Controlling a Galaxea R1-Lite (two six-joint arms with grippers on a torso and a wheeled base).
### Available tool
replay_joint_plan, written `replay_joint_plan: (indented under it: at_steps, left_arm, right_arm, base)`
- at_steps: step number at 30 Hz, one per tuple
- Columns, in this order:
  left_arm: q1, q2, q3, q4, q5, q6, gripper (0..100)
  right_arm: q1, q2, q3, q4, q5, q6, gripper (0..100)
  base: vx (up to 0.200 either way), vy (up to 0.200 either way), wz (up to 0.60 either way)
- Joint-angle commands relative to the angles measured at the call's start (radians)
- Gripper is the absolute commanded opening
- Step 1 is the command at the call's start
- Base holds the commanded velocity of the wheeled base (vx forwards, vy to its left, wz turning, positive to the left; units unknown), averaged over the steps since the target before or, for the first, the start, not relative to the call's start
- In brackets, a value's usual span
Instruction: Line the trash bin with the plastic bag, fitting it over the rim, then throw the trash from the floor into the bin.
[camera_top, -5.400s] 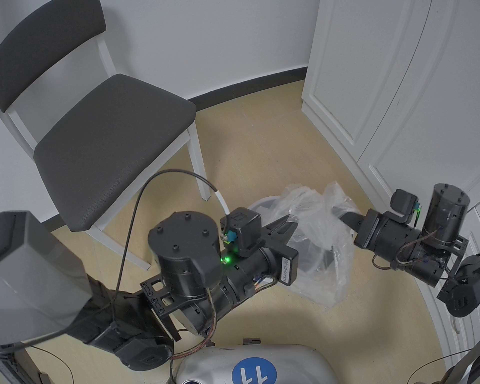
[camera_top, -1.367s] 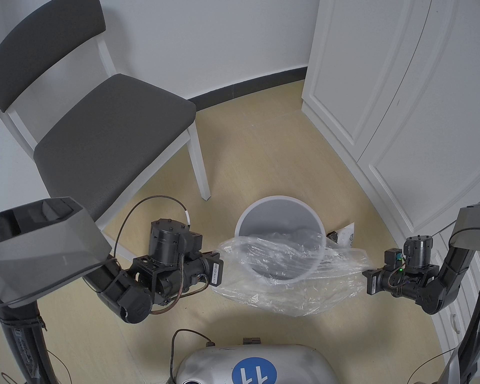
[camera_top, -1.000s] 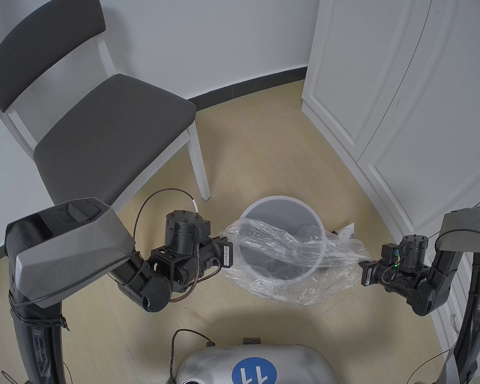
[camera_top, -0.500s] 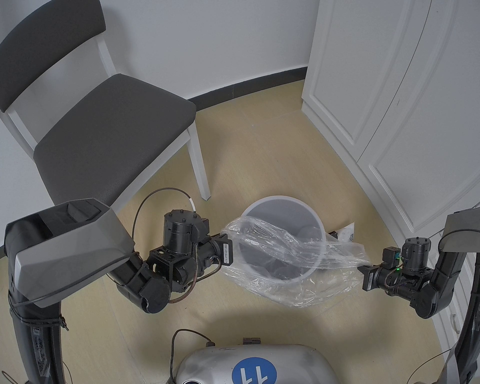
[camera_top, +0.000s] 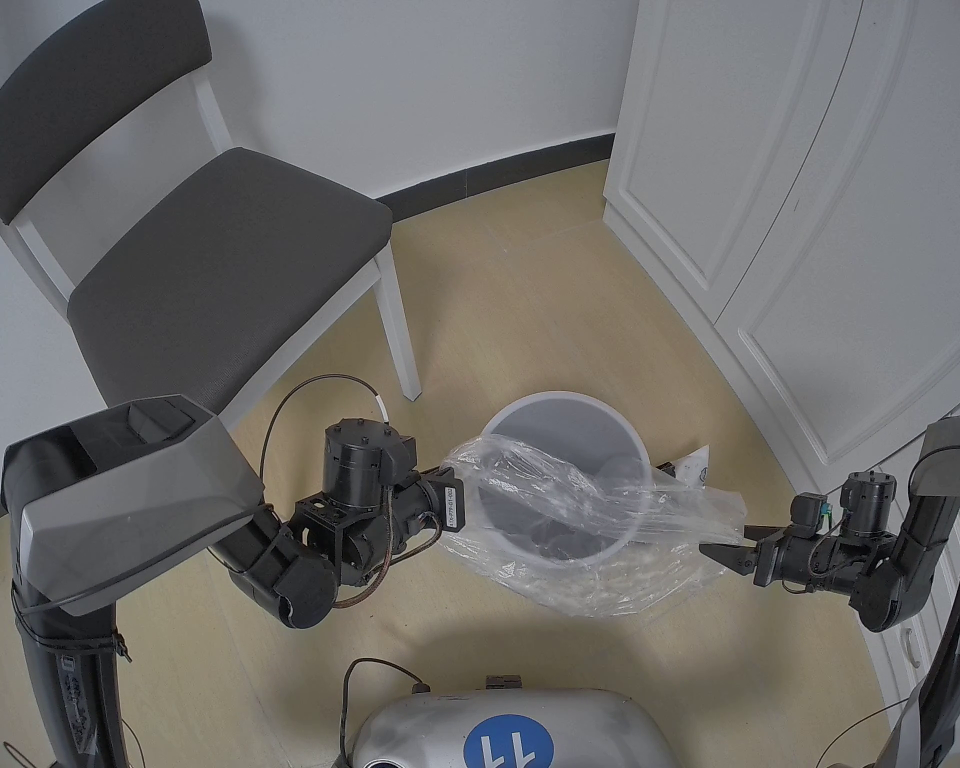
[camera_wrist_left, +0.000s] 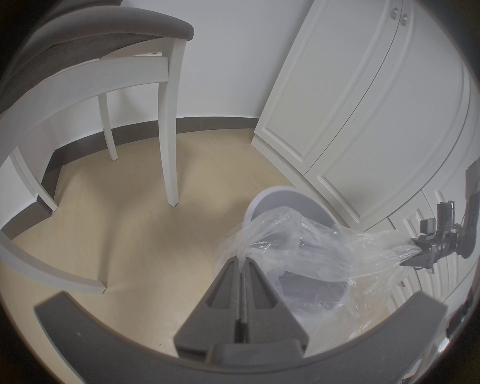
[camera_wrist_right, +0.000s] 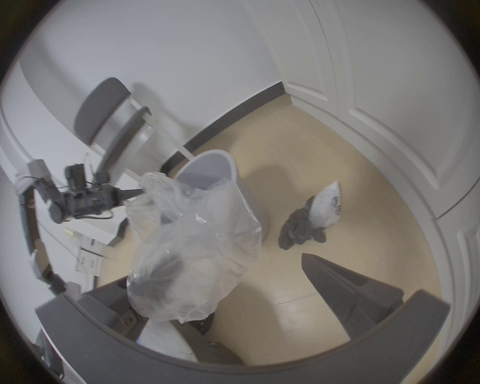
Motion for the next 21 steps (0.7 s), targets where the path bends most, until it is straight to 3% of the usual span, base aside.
replay_joint_plan:
  at_steps: [1, 13, 21]
  left_arm:
    - [0.001, 0.010, -0.009, 0.000, 0.000, -0.001, 0]
    - [0.027, 0.062, -0.032, 0.000, 0.002, -0.001, 0]
    - [0.063, 0.087, -0.034, 0.001, 0.002, -0.001, 0]
  right_arm:
    - [-0.111, -0.030, 0.023, 0.000, 0.145, 0.005, 100]
    - [-0.182, 0.033, 0.023, -0.011, 0.269, 0.003, 100]
    - [-0.237, 0.161, 0.081, -0.207, 0.358, 0.011, 100]
  base:
    - [0.000, 0.000, 0.00]
    - [0.000, 0.000, 0.00]
    - [0.000, 0.000, 0.00]
